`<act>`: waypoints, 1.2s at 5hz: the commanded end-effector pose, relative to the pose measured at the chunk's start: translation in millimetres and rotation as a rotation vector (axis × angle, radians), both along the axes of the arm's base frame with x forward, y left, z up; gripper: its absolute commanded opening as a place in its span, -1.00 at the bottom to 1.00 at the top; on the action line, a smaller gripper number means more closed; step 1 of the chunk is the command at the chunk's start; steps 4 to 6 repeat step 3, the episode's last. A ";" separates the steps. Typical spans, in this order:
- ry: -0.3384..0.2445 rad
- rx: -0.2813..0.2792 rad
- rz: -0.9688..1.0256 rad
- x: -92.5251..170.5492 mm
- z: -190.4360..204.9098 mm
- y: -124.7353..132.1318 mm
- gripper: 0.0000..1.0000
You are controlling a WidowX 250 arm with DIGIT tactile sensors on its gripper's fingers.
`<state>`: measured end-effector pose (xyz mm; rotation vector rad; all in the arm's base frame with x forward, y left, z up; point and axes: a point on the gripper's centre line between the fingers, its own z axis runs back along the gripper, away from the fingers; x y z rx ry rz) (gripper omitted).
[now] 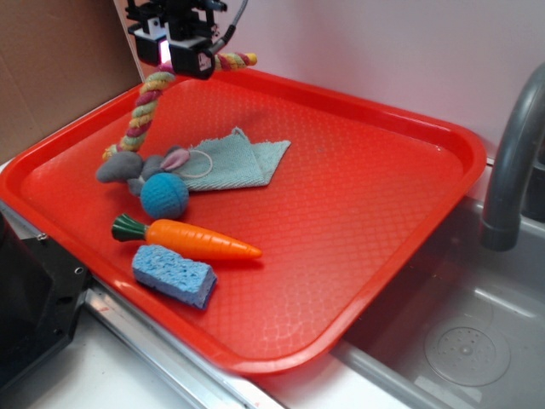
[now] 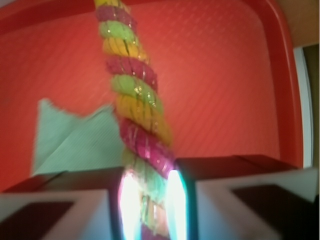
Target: Grab the multicolored rope.
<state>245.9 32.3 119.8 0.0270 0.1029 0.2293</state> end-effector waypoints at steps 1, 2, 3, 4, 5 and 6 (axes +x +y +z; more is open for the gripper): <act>-0.138 -0.083 -0.120 -30.9 89.1 -55.8 -1.00; -0.209 -0.059 -0.121 -49.6 92.9 -66.7 -1.00; -0.215 -0.088 -0.111 -51.8 90.4 -57.2 -1.00; -0.215 -0.088 -0.111 -51.8 90.4 -57.2 -1.00; -0.215 -0.088 -0.111 -51.8 90.4 -57.2 -1.00; -0.215 -0.088 -0.111 -51.8 90.4 -57.2 -1.00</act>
